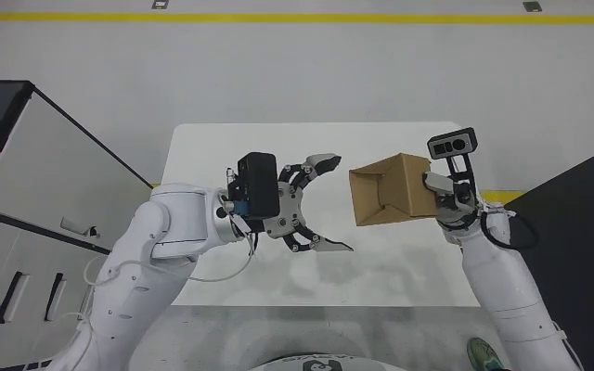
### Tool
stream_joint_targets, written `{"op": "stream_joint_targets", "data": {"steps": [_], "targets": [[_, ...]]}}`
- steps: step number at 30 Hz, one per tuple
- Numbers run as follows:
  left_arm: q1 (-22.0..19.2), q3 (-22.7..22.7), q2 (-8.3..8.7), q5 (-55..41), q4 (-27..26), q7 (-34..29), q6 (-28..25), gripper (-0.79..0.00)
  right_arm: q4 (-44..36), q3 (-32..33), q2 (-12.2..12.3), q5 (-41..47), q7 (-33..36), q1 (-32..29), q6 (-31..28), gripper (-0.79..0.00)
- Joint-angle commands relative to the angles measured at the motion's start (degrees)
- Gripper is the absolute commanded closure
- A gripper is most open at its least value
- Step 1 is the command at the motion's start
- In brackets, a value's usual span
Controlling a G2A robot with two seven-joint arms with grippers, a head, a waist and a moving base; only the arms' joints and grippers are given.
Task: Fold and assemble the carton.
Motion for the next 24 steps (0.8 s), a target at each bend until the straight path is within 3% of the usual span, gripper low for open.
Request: {"op": "stream_joint_targets", "data": {"steps": [1,12,14,24], "targets": [[0.0,0.01,0.0,-0.04,0.0,0.03,-0.02,-0.785,0.02,-0.02,0.0,0.03,0.06,0.02,0.05,0.0],[-1.77,1.13,0.44,4.39,-2.58,-8.33,1.19,-0.785,-3.89,3.09,0.83,-16.05,-6.47,-1.23,4.01,0.0],[-2.38,1.43,0.54,5.34,-2.86,-10.85,1.76,-0.785,-4.91,3.47,0.93,-17.43,-7.03,-1.67,4.77,0.0],[-1.9,2.12,0.59,7.03,-3.27,-11.91,2.87,-0.785,-6.69,3.56,0.98,-20.02,-8.38,-2.1,4.91,0.0]]}}
